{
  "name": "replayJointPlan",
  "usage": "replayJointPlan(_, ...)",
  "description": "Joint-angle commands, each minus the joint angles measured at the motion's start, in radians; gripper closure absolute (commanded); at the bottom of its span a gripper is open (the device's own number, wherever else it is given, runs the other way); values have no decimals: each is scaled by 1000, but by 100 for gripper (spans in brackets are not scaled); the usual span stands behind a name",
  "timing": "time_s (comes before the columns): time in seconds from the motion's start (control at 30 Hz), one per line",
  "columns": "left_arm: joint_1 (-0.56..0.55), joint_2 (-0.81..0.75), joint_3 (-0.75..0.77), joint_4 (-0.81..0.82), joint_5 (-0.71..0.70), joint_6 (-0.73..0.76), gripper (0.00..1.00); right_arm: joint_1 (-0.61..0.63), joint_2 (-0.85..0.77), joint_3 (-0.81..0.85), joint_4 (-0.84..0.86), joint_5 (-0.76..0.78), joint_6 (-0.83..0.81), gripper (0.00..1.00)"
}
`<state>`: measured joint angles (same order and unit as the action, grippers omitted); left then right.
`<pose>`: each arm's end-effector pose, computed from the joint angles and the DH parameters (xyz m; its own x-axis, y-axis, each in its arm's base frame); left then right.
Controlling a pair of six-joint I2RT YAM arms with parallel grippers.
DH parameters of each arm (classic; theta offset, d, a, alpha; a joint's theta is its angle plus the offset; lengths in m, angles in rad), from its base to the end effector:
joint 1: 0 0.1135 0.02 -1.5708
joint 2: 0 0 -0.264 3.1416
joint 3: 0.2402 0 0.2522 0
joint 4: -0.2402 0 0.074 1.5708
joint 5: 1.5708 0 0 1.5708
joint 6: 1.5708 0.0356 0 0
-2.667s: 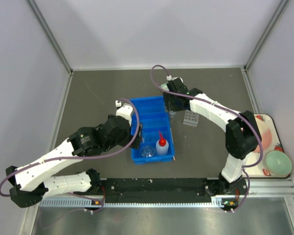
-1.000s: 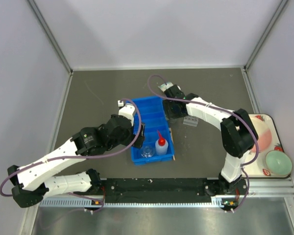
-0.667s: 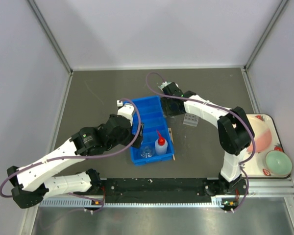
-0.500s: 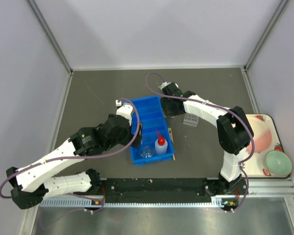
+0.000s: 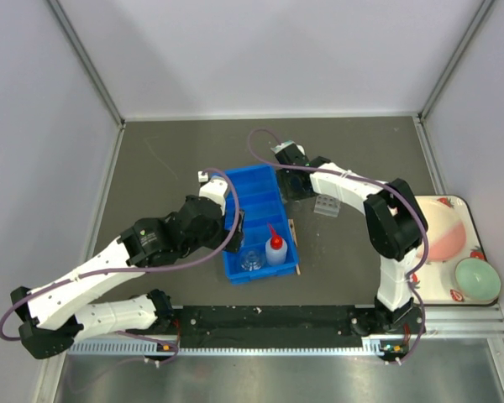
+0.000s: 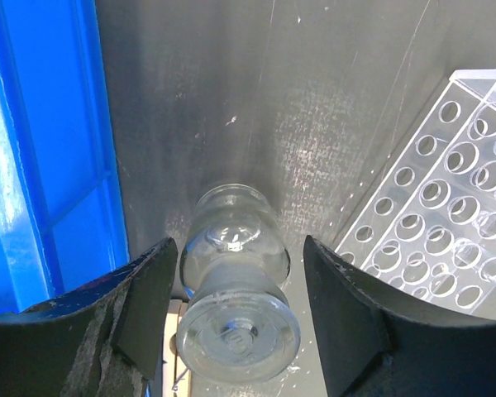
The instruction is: Organize the chemistry lab equipment
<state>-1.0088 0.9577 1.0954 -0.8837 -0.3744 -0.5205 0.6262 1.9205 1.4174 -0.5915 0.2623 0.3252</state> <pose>0.1076 -0.1464 0.3498 -0.6343 0.1386 -0.7606 0.3793 0.9131 -0.1499 0.3325 0.2291 0.1997 -0.8324 -0.2213 -0.5080 -0.2150 0.9740 -0.0719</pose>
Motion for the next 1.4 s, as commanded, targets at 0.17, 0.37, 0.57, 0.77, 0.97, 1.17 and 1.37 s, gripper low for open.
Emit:
replayJointPlan(0.17, 7, 1, 23, 15, 0, 10, 2, 3, 14, 49, 16, 5, -5, 47)
replayJointPlan(0.37, 7, 0, 23, 15, 3, 10, 2, 1, 17, 45, 16, 3, -6, 64)
replayJointPlan(0.57, 9, 0, 17, 19, 9, 7, 2, 1, -9, 40, 13, 8, -12, 77)
replayJointPlan(0.77, 9, -10, 5, 29, 14, 5, 2, 0, -75, 54, -28, 23, -28, 78)
replayJointPlan(0.97, 9, -11, -18, 49, 22, 10, 2, 20, -172, 81, -92, 43, -37, 79)
replayJointPlan(1.17, 10, -19, -37, 66, 31, 10, 1, 73, -250, 155, -177, 89, -41, 79)
replayJointPlan(1.37, 10, -33, -46, 68, 22, 10, 2, 153, -278, 228, -246, 104, -31, 78)
